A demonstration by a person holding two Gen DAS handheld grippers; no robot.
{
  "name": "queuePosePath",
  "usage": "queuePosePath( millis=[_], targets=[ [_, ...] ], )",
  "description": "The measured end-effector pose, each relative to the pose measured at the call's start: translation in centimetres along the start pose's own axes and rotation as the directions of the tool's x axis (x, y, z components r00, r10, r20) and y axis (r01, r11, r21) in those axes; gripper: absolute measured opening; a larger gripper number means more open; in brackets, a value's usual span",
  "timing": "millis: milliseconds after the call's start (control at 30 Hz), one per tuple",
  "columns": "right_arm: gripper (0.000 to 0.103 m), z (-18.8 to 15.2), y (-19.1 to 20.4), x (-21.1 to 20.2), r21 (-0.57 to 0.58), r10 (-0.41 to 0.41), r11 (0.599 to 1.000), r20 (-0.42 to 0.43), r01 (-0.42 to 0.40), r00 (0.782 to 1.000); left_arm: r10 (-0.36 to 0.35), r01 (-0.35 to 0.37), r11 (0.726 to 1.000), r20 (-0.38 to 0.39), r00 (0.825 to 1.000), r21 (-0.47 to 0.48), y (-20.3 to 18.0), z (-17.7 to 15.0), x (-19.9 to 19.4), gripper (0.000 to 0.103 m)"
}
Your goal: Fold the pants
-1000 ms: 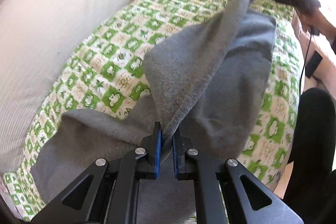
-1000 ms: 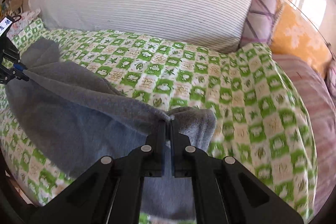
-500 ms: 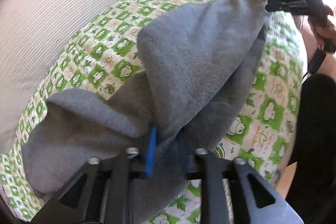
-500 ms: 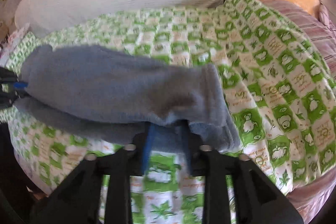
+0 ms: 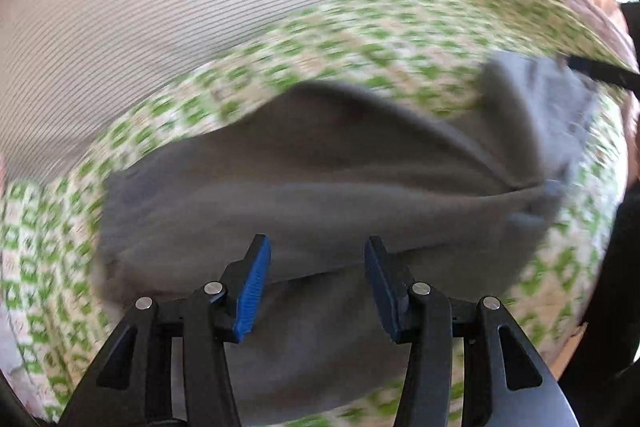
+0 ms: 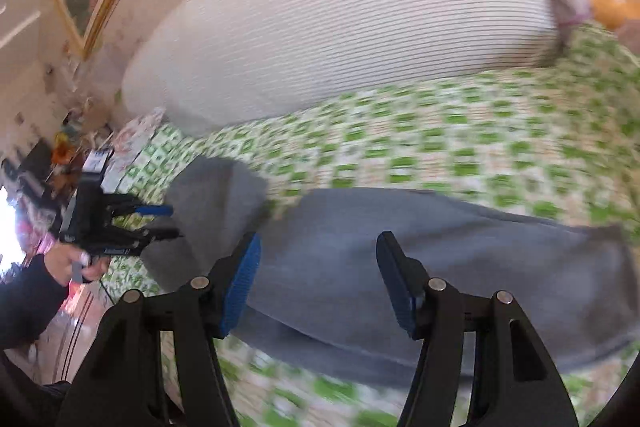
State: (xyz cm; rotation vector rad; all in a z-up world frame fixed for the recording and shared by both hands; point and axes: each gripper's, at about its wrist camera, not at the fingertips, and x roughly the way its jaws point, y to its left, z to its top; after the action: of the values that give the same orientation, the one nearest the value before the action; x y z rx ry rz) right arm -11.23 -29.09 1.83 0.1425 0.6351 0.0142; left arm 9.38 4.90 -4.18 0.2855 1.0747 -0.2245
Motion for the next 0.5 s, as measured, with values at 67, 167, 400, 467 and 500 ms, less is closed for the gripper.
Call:
queuePosePath(
  millis=[67,167,400,467,500],
  targets=[
    [0.062,0.4,2.1,2.3,-0.025,0.022,0.999,-0.035,-0.023,0.999,0.022,-0.023,0.999,-0.009,1.0,-0.038,2.4,-0.2,0.1,0.05],
    [0.062,1.2,4.7,5.8,-0.054,0.053,0.997,-0.082,-0.057,0.995,0.055,-0.058,0.993,-0.028,0.998,-0.104,6.4,0.0,0.8,0.051],
    [0.072,3.6,9.1,12.3,-0.138,0.0,0.99,-0.176,-0.025,0.984,0.114,-0.132,0.964,-0.092,0.989,-0.232,15.0,1.1,3.1,0.06],
    [0.074,4.3,9.6,13.8,-0.154,-0.019,0.988,-0.201,-0.012,0.979,0.113,-0.137,0.959,-0.11,0.988,-0.249,16.7,1.8,4.1,0.063],
    [0.074,4.6,9.6,14.6,-0.159,-0.034,0.987,-0.217,0.0,0.976,0.112,-0.138,0.958,-0.116,0.987,-0.251,17.3,2.0,4.4,0.066]
  ],
)
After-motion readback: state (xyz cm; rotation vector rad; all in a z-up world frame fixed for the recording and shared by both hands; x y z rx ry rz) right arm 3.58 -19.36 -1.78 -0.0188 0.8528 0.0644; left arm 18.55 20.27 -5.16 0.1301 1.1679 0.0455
